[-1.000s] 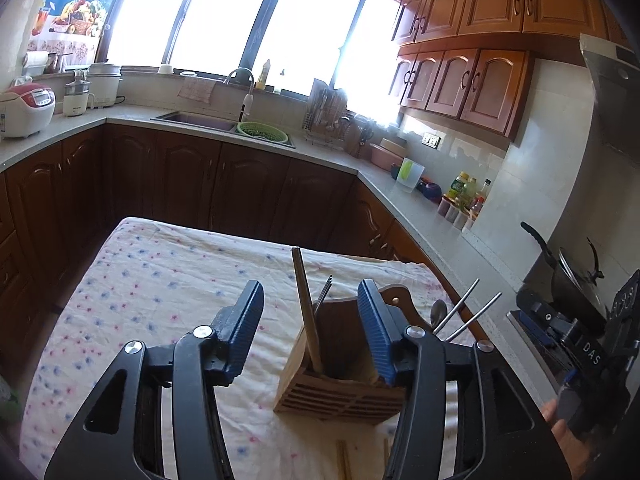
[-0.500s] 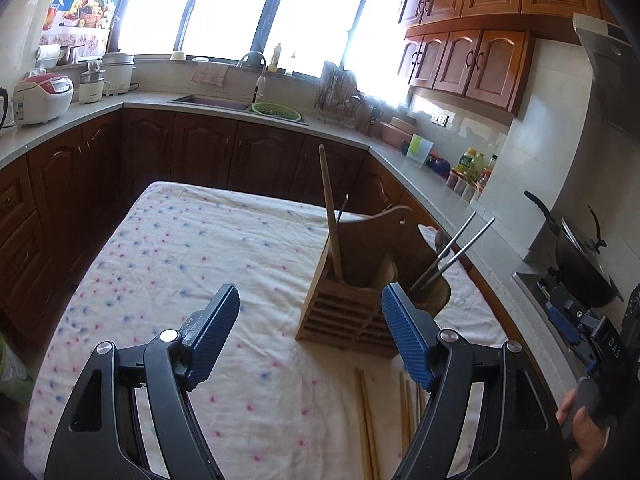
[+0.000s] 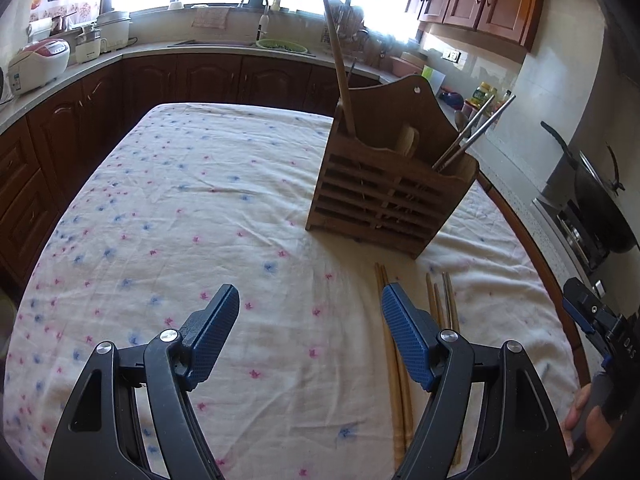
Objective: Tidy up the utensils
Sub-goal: 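Move both tools back down to the remaining wooden chopsticks on the cloth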
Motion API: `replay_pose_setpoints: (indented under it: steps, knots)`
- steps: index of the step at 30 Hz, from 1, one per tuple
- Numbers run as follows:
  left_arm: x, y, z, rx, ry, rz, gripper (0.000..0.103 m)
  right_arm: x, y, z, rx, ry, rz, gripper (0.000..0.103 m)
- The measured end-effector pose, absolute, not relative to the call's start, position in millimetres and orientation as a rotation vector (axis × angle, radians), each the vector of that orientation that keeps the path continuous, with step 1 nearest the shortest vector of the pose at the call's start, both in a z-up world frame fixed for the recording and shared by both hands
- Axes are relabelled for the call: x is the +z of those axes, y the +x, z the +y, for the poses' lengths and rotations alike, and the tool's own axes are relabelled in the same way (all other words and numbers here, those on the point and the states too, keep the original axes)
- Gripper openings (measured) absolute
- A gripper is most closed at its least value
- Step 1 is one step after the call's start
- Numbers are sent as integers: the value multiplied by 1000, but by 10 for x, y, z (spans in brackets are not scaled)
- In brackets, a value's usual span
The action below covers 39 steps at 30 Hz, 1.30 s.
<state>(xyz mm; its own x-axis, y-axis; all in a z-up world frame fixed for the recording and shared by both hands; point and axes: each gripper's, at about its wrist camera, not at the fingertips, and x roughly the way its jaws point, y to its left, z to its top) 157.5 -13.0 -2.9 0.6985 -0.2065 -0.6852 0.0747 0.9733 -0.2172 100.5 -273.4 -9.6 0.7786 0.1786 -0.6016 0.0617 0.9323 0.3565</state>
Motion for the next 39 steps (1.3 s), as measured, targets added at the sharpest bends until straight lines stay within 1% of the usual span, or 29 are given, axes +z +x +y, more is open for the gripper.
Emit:
replay_pose_setpoints:
  steps: [6, 11, 13, 14, 16, 17, 18, 19, 20, 22, 23, 25, 27, 32, 34, 39]
  knots:
    - [-236, 1725, -444, -175, -66, 872, 75, -169, 976, -2720, 62, 371, 710, 89]
    - [-370, 1882, -686, -202, -32, 916, 75, -180, 993, -2723, 52, 356, 719, 88]
    - [-424, 1954, -787, -195, -3, 928, 72, -197, 1002, -2737, 45, 351, 728, 88]
    - [-449, 1990, -829, -197, 7, 935, 70, -211, 1005, -2746, 42, 352, 731, 87]
    - [-493, 2059, -913, -203, 22, 950, 63, -244, 1019, -2767, 37, 354, 746, 81]
    - [-520, 2088, -952, -204, 36, 958, 58, -262, 1030, -2770, 35, 355, 755, 78]
    - [-556, 2116, -989, -202, 52, 968, 53, -281, 1041, -2768, 31, 353, 764, 72]
    - [-594, 2137, -1022, -203, 63, 981, 50, -304, 1057, -2762, 29, 348, 776, 65]
    - [-624, 2144, -1038, -205, 69, 986, 45, -334, 1075, -2744, 29, 343, 790, 61]
    - [-652, 2131, -1040, -214, 71, 988, 44, -411, 1132, -2681, 45, 330, 826, 45]
    - [-651, 2108, -1031, -207, 84, 975, 39, -458, 1162, -2635, 56, 321, 846, 42]
    - [-652, 2045, -997, -213, 102, 963, 36, -559, 1225, -2527, 84, 303, 888, 30]
    - [-648, 1971, -939, -223, 114, 955, 31, -665, 1287, -2406, 117, 285, 929, 23]
    - [-647, 1788, -705, -245, 135, 948, 25, -888, 1403, -2073, 167, 183, 1025, 15]
    - [-644, 1723, -595, -250, 138, 950, 23, -897, 1365, -2036, 162, 145, 1020, 15]
    - [-644, 1568, -368, -274, 139, 949, 22, -871, 1202, -2185, 136, 110, 1033, 15]
